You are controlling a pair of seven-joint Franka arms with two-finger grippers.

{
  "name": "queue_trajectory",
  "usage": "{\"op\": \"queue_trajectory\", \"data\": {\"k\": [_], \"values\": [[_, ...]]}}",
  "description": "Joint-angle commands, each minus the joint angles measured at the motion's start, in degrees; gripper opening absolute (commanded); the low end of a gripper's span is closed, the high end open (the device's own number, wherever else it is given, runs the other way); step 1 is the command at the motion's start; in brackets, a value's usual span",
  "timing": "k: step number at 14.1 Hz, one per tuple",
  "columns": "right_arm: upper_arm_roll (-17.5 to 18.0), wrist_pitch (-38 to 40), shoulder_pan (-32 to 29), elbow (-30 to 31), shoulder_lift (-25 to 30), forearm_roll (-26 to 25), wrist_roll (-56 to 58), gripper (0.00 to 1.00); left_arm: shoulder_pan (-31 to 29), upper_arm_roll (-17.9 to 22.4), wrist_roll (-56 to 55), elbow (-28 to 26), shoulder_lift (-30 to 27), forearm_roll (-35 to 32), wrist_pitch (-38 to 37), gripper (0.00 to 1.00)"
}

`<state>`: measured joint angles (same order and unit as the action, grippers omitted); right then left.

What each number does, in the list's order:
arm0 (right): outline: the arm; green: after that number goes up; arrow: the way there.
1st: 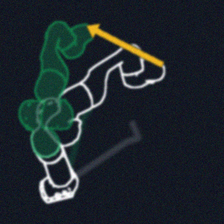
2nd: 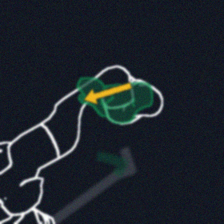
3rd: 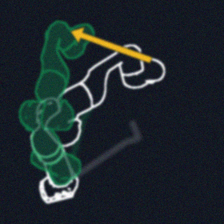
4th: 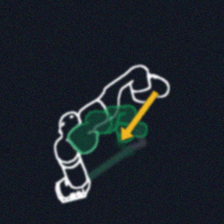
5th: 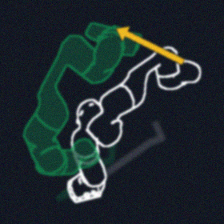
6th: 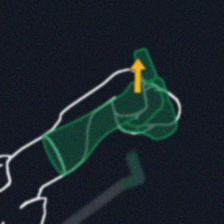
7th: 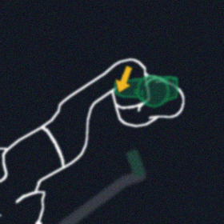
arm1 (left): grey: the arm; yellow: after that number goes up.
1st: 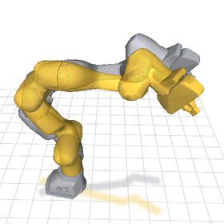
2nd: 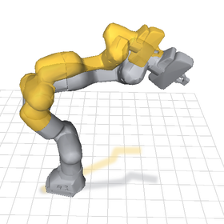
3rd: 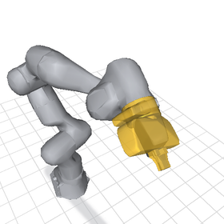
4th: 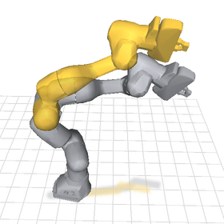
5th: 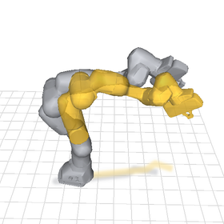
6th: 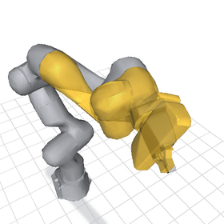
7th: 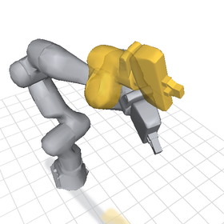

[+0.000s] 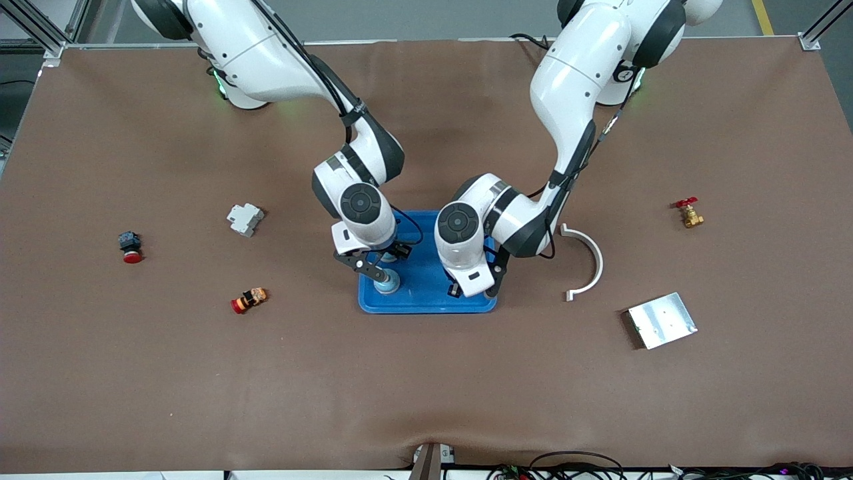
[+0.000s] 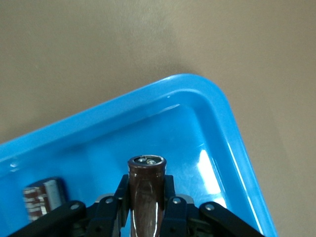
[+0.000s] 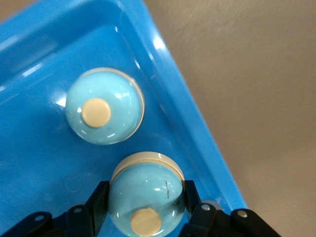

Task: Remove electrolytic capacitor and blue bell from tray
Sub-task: 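Carry the bell with the right gripper while the left gripper carries the capacitor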

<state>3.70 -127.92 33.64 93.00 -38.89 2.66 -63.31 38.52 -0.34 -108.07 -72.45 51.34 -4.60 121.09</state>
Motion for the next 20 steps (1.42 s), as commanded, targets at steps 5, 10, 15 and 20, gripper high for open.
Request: {"op": "queue_trajectory", "data": {"k": [5, 10, 15, 20], "values": [[2.1, 14.1, -8.2, 2.9, 9.2, 1.0, 14.9, 0.16, -2.0, 0.4, 20.1, -0.8, -7.6, 2.3, -5.0, 0.00], [2.0, 15.0, -21.5, 15.9, 20.7, 0.3, 36.3, 0.10, -2.0, 0.5, 39.6, -4.5, -12.2, 2.6, -9.6, 0.00], [2.1, 14.2, -36.3, 24.1, 26.1, -1.5, 55.9, 0.10, -4.7, 0.6, 57.7, -13.5, -19.1, 2.5, -8.9, 0.00], [2.1, 7.1, -46.4, 30.0, 28.3, -6.4, 71.5, 0.10, -7.4, 0.6, 63.9, -17.9, -22.5, 2.1, -5.7, 0.00]]}}
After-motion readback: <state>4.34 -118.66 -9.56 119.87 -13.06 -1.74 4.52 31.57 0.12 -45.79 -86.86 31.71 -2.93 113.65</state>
